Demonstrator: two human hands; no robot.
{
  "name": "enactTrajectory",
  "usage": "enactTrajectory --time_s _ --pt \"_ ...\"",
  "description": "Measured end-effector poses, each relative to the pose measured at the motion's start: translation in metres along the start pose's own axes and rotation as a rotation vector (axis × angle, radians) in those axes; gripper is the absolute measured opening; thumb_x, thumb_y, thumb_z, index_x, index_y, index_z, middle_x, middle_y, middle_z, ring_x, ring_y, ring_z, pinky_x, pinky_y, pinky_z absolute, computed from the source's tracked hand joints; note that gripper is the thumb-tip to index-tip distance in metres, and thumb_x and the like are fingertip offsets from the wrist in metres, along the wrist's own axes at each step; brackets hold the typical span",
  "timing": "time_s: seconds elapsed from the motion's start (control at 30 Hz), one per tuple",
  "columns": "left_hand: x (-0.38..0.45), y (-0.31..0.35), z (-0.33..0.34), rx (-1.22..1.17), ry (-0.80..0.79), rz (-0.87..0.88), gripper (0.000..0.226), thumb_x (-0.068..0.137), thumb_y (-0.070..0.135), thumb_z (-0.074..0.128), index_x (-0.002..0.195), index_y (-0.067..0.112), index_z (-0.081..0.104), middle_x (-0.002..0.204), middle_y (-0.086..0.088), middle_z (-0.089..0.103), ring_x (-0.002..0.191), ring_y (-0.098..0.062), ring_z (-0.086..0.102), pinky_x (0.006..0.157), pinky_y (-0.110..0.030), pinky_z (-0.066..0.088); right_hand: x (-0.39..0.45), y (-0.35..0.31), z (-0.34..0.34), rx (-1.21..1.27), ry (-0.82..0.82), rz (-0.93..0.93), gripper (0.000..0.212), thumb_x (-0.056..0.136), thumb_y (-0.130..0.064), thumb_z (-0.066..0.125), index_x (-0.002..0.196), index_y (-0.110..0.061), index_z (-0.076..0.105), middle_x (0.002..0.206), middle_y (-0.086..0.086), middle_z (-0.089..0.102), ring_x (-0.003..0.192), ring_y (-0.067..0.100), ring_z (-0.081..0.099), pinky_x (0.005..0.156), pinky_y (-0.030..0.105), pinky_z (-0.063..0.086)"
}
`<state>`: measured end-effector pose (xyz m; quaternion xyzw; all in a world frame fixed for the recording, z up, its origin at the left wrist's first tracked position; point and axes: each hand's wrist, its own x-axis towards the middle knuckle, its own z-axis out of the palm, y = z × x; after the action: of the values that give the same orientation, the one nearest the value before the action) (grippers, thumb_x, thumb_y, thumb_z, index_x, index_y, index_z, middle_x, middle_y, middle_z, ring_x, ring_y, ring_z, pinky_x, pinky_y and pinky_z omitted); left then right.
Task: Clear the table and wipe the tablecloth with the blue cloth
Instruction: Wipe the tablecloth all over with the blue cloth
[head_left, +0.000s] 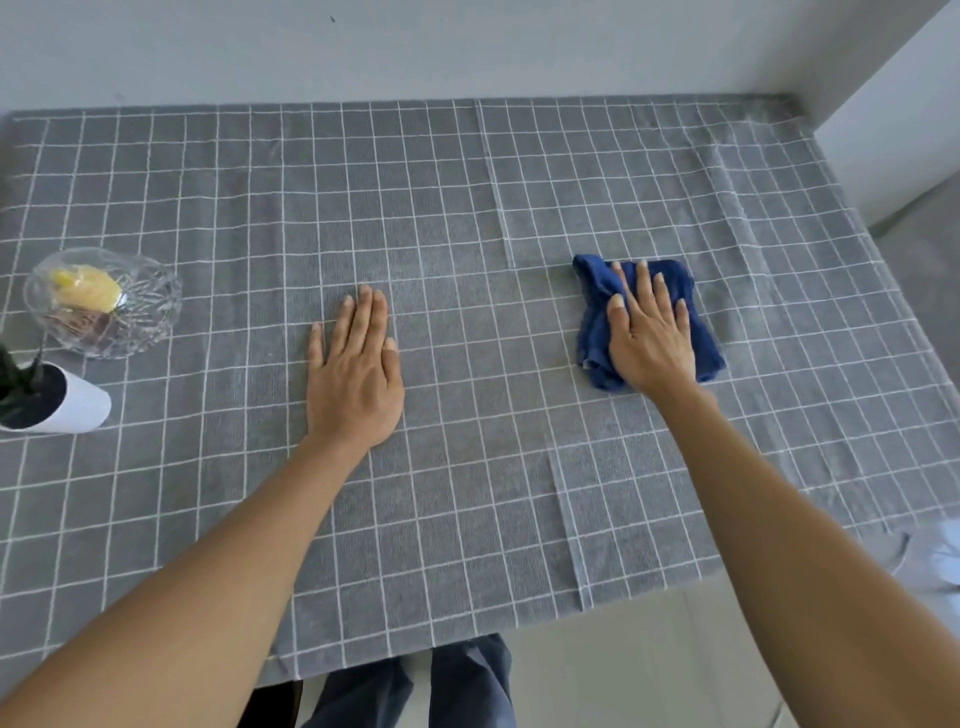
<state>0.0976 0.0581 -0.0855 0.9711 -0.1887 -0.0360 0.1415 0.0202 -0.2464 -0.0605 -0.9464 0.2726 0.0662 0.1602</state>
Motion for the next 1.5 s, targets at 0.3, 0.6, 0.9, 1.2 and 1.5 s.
enactTrajectory --time_s 0.3,0.6,0.9,1.2,1.5 --pt "0.0 0.003 0.0 0.013 -0.003 -0.009 0.052 0.102 0.03 0.013 0.151 0.019 -0.002 0.159 0.004 -0.005 0.146 -0.011 -0.007 0.119 -0.043 -0.005 -0.067 -0.082 0.034 -0.007 -0.035 -0.187 0.05 0.101 -0.044 0.013 0.15 -0.042 0.001 0.161 -0.006 -0.004 0.147 0.017 -0.007 0.118 0.046 -0.005" --pt "0.003 0.0 0.001 -0.017 -0.001 0.009 0.051 0.103 0.03 0.012 0.151 0.019 0.001 0.159 0.005 -0.003 0.146 -0.01 -0.005 0.119 -0.044 -0.003 -0.07 -0.039 0.03 -0.021 0.01 -0.217 0.049 0.103 -0.042 0.014 0.15 -0.041 0.003 0.16 -0.009 -0.002 0.147 0.014 -0.004 0.118 0.039 -0.007" --pt "-0.002 -0.002 -0.006 -0.008 -0.086 0.011 0.052 0.103 0.031 0.01 0.15 0.019 -0.006 0.159 0.003 -0.01 0.145 -0.011 -0.011 0.118 -0.044 -0.007 -0.056 -0.004 0.015 -0.002 -0.001 0.01 0.05 0.102 -0.041 0.012 0.151 -0.038 -0.001 0.161 -0.004 -0.004 0.147 0.017 -0.007 0.118 0.045 -0.006" --pt "-0.095 -0.043 -0.02 0.027 -0.106 0.014 0.058 0.096 0.042 -0.001 0.151 0.022 -0.003 0.158 0.006 -0.008 0.146 -0.009 -0.01 0.118 -0.044 -0.007 -0.114 -0.081 0.042 0.016 -0.046 -0.124 0.051 0.102 -0.042 0.014 0.151 -0.04 0.002 0.161 -0.004 -0.003 0.147 0.018 -0.007 0.117 0.048 -0.005" --pt "-0.096 -0.042 -0.018 0.019 -0.065 0.022 0.055 0.099 0.034 0.006 0.152 0.02 0.005 0.159 0.006 0.0 0.146 -0.009 -0.002 0.119 -0.042 -0.004 -0.161 -0.105 0.068 0.005 -0.044 -0.308 0.051 0.1 -0.047 0.009 0.15 -0.042 0.001 0.16 -0.01 -0.004 0.147 0.012 -0.008 0.118 0.04 -0.007"
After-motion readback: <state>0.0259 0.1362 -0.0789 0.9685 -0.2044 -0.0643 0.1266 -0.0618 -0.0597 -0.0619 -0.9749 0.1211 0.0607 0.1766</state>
